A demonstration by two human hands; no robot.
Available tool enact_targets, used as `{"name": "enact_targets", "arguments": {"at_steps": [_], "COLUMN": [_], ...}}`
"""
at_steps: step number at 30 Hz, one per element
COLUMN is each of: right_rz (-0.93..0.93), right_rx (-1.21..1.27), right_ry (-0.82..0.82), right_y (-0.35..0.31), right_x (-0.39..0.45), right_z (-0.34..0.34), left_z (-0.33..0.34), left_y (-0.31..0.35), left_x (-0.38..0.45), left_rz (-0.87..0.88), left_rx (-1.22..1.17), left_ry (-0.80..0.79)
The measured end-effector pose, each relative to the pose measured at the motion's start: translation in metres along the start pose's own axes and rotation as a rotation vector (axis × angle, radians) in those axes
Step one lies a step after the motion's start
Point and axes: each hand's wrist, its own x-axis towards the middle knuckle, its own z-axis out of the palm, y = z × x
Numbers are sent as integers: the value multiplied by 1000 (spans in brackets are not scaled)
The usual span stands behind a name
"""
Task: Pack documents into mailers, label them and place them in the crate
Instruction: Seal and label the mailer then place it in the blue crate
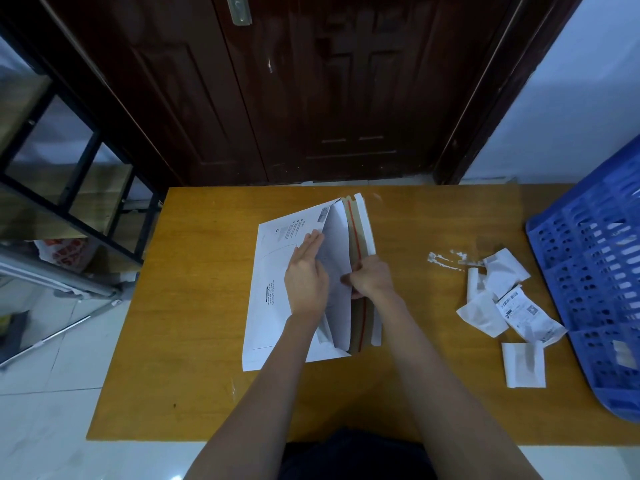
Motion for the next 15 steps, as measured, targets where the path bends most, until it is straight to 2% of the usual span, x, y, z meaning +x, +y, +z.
{"name": "enact_targets", "arguments": {"at_steps": [11,13,15], "right_rz": [-20,-67,-136], "right_rx": [-125,-281,-294], "right_ry": [-34,74,295], "right_y": [-3,-4,-5], "right_x": [-8,-12,-13], "right_z": [4,-1,-6], "left_z": [4,5,6], "left_y": [3,1,0], "left_x": [2,1,1], "left_rz": [17,9,-11], "left_rx": [-10,-20,-43], "left_ry": [15,4,2]}}
